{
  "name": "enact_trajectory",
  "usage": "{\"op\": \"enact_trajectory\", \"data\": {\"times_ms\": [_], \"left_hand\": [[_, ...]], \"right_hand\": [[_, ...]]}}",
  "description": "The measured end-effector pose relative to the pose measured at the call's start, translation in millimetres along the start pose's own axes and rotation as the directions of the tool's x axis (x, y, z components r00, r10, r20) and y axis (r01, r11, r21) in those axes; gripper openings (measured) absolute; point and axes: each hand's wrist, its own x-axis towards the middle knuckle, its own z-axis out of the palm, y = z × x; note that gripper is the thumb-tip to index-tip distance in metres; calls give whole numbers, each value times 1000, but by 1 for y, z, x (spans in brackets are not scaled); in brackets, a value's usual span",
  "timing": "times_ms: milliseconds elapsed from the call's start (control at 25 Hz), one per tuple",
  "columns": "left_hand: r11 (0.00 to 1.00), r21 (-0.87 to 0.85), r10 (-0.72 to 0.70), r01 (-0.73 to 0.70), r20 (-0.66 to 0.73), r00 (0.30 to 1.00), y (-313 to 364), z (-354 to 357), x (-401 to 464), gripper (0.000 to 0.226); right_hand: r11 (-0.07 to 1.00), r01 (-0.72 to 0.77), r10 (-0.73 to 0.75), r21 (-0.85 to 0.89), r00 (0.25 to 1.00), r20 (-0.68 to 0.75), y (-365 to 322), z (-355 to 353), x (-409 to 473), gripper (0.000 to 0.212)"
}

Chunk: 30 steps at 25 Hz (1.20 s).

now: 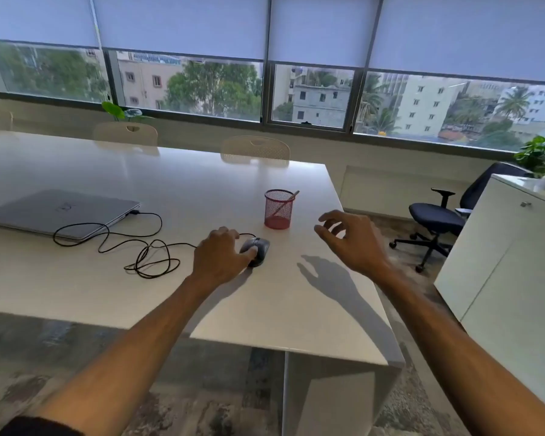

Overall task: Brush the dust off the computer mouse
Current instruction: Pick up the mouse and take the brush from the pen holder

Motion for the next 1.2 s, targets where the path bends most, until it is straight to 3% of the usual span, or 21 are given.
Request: {"op": "enact_trajectory", "data": {"times_ms": [160, 440, 920, 1200], "left_hand": [[988, 137, -76, 64, 80, 994, -3, 19, -3, 77], [983, 151, -124, 108, 96, 988, -12, 39, 17, 89], [988, 83, -131, 130, 5, 991, 0, 62, 34, 56], [986, 64, -150, 153, -51, 987, -3, 61, 38, 58]], "right_hand": [[995, -90, 88, 35, 995, 41, 8, 22, -1, 28], [981, -192, 190, 37, 981, 44, 14, 56, 15, 23], [975, -221, 220, 36, 975, 24, 36, 77, 62, 33], [955, -280, 273, 103, 959, 73, 71, 94, 137, 44]]}}
